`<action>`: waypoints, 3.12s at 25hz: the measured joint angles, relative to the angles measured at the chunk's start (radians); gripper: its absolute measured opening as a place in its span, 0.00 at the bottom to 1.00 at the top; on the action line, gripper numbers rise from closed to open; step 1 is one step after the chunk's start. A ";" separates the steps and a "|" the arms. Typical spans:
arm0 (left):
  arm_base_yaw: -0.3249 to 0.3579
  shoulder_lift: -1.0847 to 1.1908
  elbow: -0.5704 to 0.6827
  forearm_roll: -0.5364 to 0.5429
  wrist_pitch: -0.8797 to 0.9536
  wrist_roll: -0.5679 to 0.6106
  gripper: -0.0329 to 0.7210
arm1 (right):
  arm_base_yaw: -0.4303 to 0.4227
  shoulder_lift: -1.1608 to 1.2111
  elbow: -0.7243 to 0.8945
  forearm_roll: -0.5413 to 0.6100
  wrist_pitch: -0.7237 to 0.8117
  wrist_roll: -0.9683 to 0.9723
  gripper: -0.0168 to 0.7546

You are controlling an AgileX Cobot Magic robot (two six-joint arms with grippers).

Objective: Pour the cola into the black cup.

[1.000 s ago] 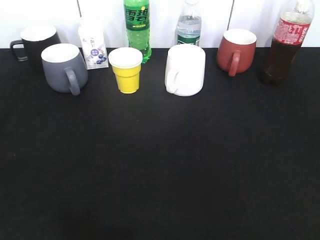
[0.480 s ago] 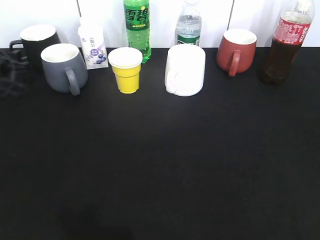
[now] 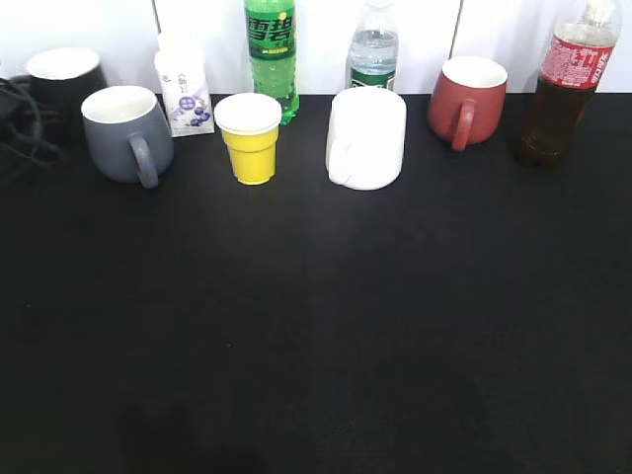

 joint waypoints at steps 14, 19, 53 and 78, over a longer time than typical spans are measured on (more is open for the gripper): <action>-0.276 -1.010 0.718 -0.009 0.151 0.002 0.12 | 0.000 0.093 0.143 0.000 -0.654 0.002 0.75; -0.376 -1.009 0.726 -0.009 0.194 -0.001 0.12 | 0.000 0.662 0.330 -0.018 -1.425 0.002 0.82; -0.385 -0.879 0.726 0.187 0.119 -0.157 0.12 | 0.001 1.985 -0.252 -0.047 -2.168 -0.056 0.50; -0.563 -0.599 0.725 0.469 -0.095 -0.259 0.12 | 0.396 1.630 -0.067 -0.114 -1.933 -1.275 0.49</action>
